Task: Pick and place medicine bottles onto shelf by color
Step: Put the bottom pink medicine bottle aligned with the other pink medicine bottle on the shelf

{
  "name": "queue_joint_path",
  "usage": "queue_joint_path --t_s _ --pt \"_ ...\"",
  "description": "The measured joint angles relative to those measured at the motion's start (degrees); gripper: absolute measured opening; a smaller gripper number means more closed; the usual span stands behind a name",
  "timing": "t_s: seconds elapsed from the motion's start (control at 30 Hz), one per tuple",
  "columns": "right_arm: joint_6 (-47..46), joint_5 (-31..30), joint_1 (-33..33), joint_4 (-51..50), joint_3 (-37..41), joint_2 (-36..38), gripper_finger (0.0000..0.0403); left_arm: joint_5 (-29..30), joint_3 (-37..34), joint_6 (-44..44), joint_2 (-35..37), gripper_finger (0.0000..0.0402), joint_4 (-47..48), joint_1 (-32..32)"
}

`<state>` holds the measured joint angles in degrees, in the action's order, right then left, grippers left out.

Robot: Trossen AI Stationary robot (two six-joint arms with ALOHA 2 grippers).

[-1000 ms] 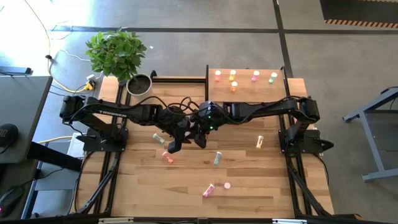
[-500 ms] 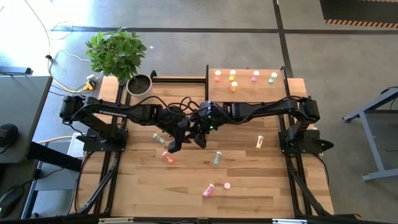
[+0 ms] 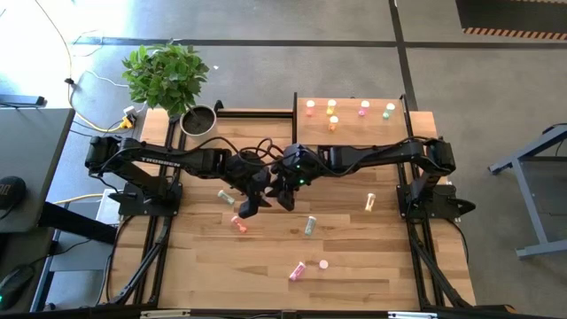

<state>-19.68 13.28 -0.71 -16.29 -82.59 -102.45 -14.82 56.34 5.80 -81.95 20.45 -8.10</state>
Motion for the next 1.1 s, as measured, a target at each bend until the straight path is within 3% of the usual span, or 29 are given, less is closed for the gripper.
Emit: queue_joint_path --t_s 0.37,1.1 --pt "1.0 -3.5 -0.8 -6.7 0.0 4.3 0.0103 0.4 0.2 -3.0 1.0 0.0219 2.3 -2.0" --pt "9.7 -4.2 -8.8 -13.3 -0.1 14.6 0.0103 0.7 8.6 -5.0 1.2 0.022 2.4 -8.7"
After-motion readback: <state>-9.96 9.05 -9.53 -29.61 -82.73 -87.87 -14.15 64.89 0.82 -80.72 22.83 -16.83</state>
